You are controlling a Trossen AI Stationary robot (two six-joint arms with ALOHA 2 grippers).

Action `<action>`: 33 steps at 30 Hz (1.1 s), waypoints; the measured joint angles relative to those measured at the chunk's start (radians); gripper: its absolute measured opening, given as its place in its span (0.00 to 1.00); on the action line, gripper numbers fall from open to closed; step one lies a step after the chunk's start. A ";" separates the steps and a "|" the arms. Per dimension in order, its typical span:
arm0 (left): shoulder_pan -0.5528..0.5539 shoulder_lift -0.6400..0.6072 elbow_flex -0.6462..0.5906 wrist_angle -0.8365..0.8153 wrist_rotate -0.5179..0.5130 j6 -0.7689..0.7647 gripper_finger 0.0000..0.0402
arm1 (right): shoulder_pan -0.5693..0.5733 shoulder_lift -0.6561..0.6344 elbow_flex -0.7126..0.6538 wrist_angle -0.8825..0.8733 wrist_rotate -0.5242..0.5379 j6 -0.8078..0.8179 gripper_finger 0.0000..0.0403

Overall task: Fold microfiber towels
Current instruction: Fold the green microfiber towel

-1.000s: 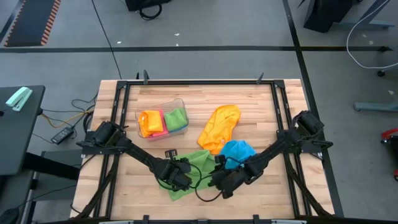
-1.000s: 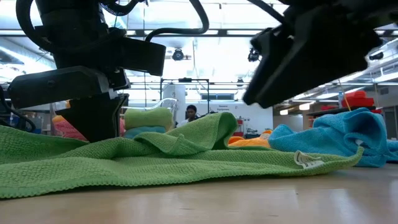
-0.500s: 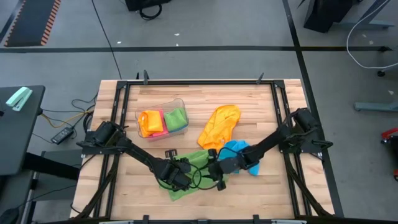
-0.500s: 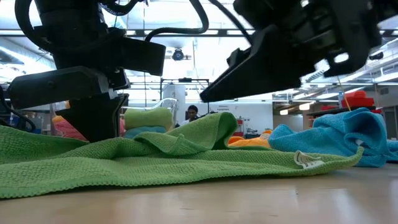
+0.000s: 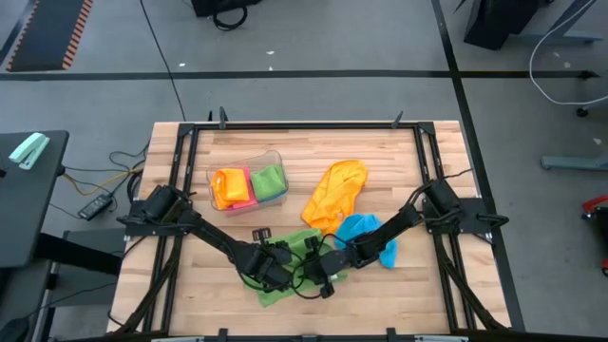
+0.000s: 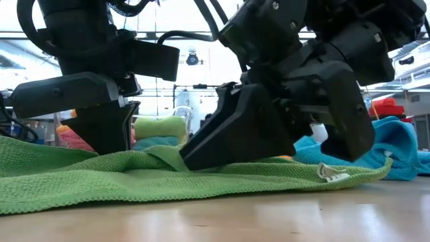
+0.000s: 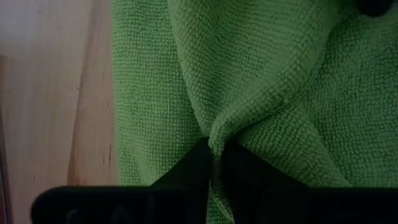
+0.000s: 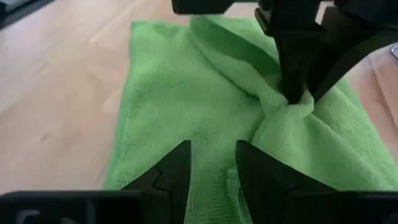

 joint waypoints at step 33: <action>-0.005 0.000 0.001 0.004 -0.001 -0.002 0.13 | -0.013 -0.039 0.000 -0.121 0.053 -0.036 0.37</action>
